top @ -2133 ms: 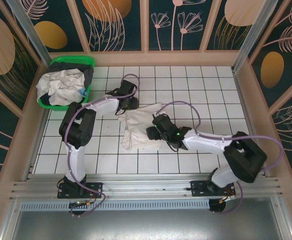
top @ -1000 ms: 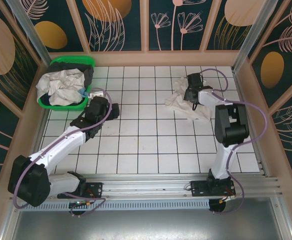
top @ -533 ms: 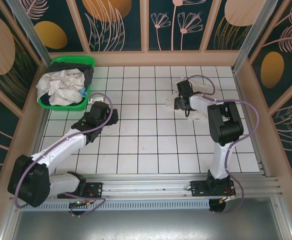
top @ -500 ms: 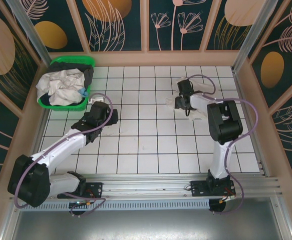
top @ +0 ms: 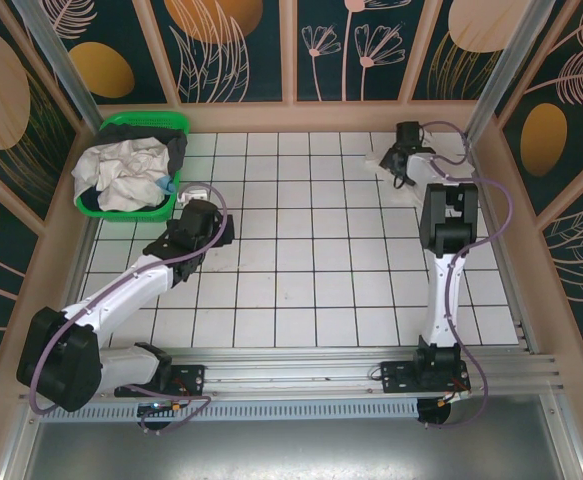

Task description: Fold and stack the t-shirts

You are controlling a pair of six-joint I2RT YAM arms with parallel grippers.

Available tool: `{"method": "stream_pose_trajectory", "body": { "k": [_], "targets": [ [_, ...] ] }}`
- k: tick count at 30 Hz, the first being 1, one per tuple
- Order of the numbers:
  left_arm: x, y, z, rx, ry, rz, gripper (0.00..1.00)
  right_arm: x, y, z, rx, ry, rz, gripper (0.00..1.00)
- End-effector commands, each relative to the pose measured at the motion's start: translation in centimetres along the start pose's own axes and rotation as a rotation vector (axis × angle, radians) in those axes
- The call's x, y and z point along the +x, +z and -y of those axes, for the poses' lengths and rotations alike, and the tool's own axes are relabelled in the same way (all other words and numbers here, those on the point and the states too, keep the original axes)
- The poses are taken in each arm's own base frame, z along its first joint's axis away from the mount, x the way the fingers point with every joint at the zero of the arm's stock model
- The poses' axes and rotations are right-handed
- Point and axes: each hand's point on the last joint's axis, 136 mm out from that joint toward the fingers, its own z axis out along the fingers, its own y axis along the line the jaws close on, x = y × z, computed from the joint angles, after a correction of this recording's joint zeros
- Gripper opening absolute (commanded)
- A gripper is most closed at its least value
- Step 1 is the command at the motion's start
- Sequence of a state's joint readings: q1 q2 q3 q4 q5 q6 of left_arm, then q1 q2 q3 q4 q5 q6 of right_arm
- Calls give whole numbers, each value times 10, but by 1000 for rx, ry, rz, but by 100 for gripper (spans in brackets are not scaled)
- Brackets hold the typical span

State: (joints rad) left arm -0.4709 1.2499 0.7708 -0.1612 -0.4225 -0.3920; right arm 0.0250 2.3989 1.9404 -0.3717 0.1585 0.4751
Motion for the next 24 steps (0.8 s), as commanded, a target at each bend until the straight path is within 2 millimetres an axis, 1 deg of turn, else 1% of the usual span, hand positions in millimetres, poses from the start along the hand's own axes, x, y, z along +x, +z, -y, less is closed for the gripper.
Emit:
{"method": "stream_pose_trajectory", "body": {
  "k": [1, 2, 4, 6, 8, 9, 10, 11, 13, 14, 16, 17, 18, 20, 24],
  "targets": [
    [-16, -2, -4, -30, 17, 35, 99, -25, -2, 16, 16, 113, 10, 69],
    [-17, -3, -4, -30, 17, 41, 98, -36, -7, 12, -11, 117, 28, 70],
    [-21, -3, -3, -26, 15, 57, 99, -58, -24, 3, -50, 109, 68, 71],
    [-22, -3, -4, -28, 16, 70, 99, -64, -42, -5, -78, 64, 91, 72],
    [-23, -2, -4, -31, 13, 77, 98, -57, -55, -3, -72, 15, 107, 73],
    [-24, -2, -5, -32, 12, 79, 99, -47, -59, 2, -71, -11, 106, 73],
    [-26, -2, -5, -32, 9, 82, 99, -37, -62, 13, -47, -21, 109, 73],
    [-26, -2, -4, -31, 9, 82, 98, -32, -65, 25, -32, -24, 127, 74],
    [-26, -1, -5, -28, 8, 84, 99, -15, -59, 51, -38, -25, 118, 74],
    [-26, -1, -5, -28, 8, 83, 99, -10, -55, 63, -38, -3, 96, 74],
    [-24, 1, -4, -26, 12, 72, 99, 2, -41, 81, -62, 34, 27, 72],
    [-23, 2, -4, -29, 13, 68, 98, 6, -37, 87, -70, 49, 6, 72],
    [-22, 3, -4, -28, 16, 63, 98, 12, -33, 89, -89, 58, -17, 71],
    [-19, 4, -4, -30, 17, 52, 99, 20, -32, 85, -135, 70, -41, 71],
    [-16, 4, -5, -27, 18, 48, 99, 37, -36, 70, -245, 138, -72, 66]
  ]
}}
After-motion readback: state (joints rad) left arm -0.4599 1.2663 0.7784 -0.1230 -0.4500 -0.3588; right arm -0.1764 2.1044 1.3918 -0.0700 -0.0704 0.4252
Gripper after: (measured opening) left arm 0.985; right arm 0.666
